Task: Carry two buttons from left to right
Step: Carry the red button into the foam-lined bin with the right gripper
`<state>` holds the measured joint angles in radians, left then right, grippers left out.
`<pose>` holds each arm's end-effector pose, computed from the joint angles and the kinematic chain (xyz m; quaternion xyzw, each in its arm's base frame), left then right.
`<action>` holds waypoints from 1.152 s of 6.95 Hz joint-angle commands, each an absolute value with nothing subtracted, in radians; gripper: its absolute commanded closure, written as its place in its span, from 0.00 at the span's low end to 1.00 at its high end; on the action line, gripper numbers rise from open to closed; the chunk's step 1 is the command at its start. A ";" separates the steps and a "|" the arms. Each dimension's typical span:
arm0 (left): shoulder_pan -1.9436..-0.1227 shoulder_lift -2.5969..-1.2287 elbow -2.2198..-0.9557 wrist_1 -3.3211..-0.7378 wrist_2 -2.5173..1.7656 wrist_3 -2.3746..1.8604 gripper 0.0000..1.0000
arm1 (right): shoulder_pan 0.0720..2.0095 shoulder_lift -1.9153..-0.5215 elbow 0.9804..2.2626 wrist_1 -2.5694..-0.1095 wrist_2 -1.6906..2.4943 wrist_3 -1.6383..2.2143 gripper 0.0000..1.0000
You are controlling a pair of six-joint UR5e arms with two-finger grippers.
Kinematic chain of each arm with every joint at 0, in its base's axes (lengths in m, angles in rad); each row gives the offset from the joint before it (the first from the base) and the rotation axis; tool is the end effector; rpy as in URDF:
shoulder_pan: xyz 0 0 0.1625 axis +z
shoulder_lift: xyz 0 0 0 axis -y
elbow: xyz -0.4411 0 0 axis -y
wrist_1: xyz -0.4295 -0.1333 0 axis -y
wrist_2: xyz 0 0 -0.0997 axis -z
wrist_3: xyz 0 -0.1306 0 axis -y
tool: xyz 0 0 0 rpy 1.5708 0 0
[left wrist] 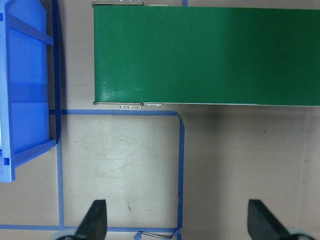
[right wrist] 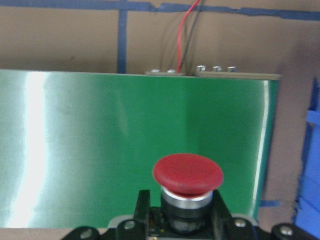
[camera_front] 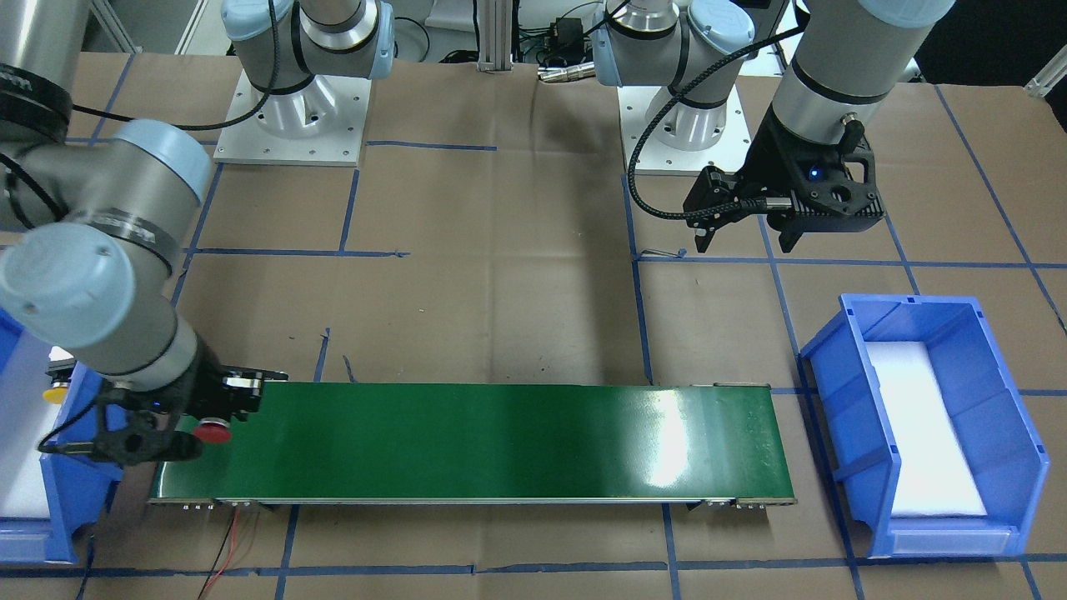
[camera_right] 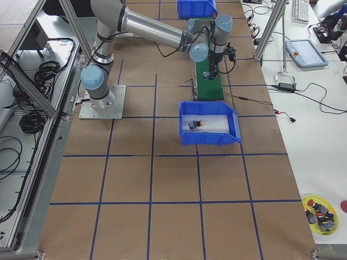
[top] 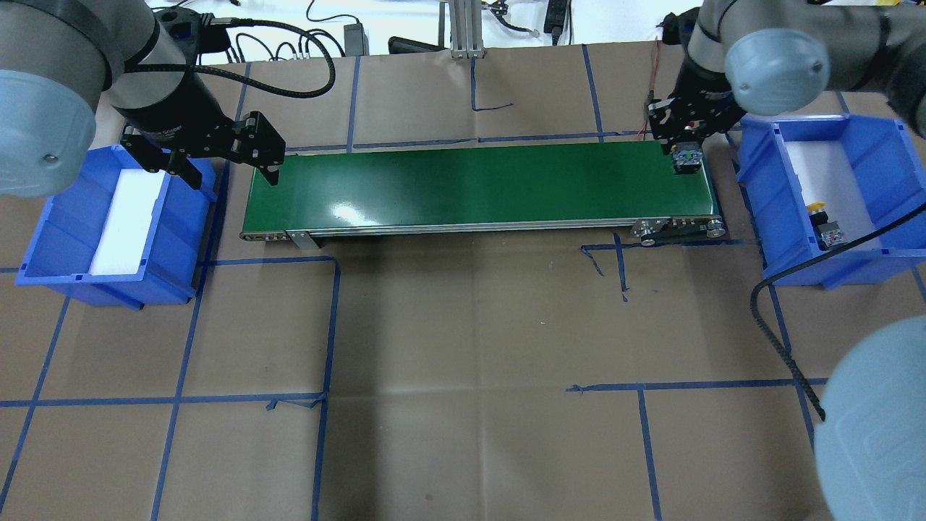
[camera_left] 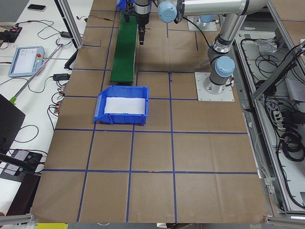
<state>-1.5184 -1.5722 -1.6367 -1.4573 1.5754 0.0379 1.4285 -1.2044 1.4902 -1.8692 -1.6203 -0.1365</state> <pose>-0.1045 -0.5410 0.4489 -0.0073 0.9997 -0.0230 0.0033 0.0303 -0.6826 0.3241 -0.0031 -0.9997 0.0028 0.0254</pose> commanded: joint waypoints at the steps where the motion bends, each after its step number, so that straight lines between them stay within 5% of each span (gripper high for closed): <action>1: -1.519 -1.571 -1.637 -1.457 1.575 0.038 0.00 | 1.254 -1.227 1.404 -1.827 -1.617 -0.321 0.97; 8: -1.517 -1.574 -1.635 -1.457 1.575 0.038 0.00 | 1.086 -1.007 1.374 -1.926 -1.611 -0.557 0.96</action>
<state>-1.5183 -1.5730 -1.6358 -1.4566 1.5754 0.0379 1.0867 -1.0494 1.3738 -1.8716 -1.6124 -0.5539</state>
